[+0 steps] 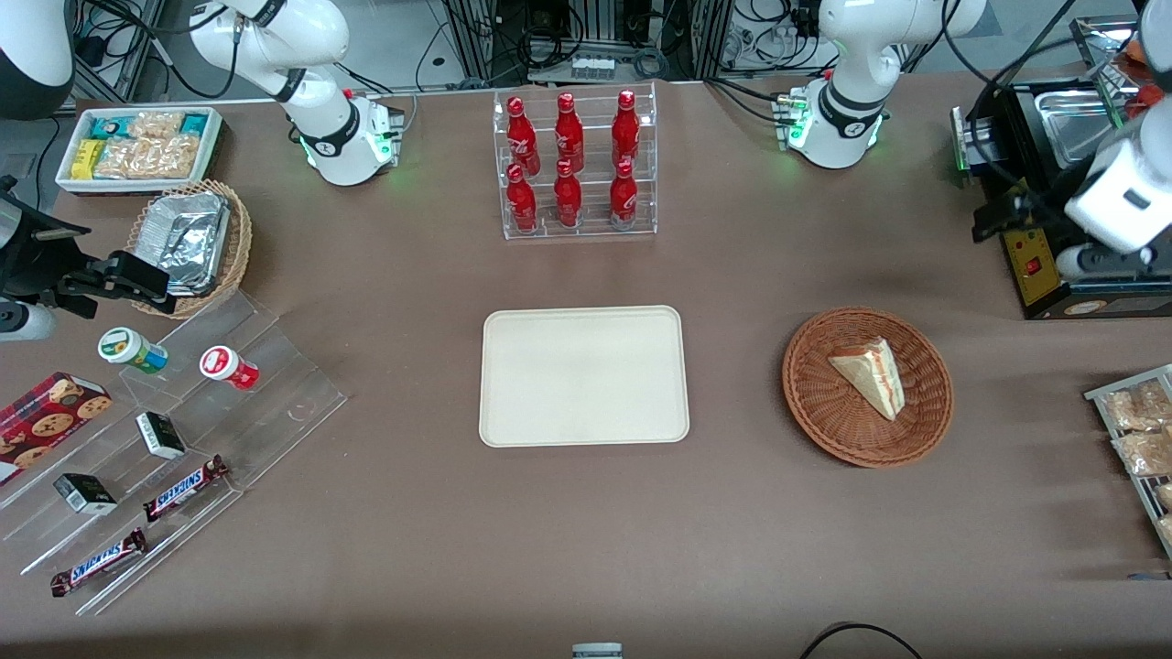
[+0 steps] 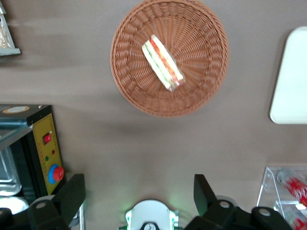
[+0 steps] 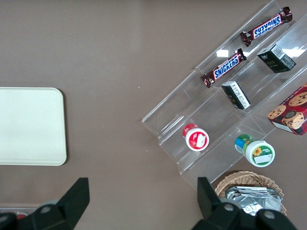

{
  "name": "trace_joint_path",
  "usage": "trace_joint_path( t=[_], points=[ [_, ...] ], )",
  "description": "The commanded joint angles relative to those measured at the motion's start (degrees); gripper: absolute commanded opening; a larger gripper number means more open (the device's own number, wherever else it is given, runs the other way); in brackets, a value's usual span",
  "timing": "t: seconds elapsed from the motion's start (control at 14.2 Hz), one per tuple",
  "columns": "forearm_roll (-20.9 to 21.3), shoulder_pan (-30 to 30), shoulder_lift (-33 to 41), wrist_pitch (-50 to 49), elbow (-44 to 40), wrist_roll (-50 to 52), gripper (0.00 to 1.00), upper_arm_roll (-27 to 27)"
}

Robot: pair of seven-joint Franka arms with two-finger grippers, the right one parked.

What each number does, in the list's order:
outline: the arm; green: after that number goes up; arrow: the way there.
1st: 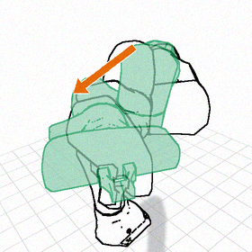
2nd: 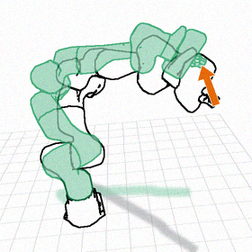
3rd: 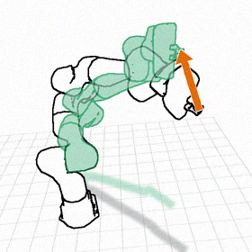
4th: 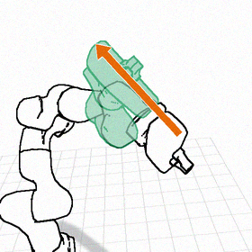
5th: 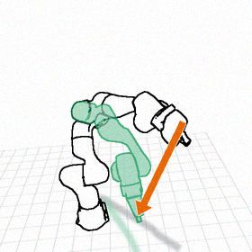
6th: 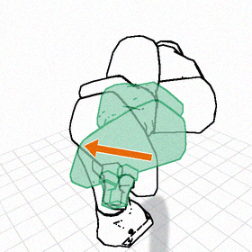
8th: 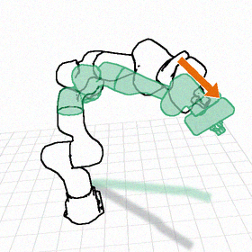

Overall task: Place sandwich from basket to tray
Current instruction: 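Move the left gripper over the sandwich in the wicker basket, then lower the left gripper and grasp the wrapped sandwich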

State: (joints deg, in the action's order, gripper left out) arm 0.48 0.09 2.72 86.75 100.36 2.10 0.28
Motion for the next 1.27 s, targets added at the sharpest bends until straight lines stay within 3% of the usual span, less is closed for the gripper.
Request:
trace_joint_path(
  t=[0.0, 0.42, 0.85, 1.2],
  points=[
    [0.7, -0.4, 0.3, 9.5, 8.0, 5.5, 1.00, 0.9],
    [0.5, -0.6, 0.2, 36.7, 26.8, 30.0, 1.00, 0.7],
    [0.4, -4.5, -6.8, 50.4, 30.5, 43.4, 1.00, -0.1],
    [1.4, -5.7, -10.4, 58.7, 34.4, 44.1, 1.00, 0.0]
  ],
)
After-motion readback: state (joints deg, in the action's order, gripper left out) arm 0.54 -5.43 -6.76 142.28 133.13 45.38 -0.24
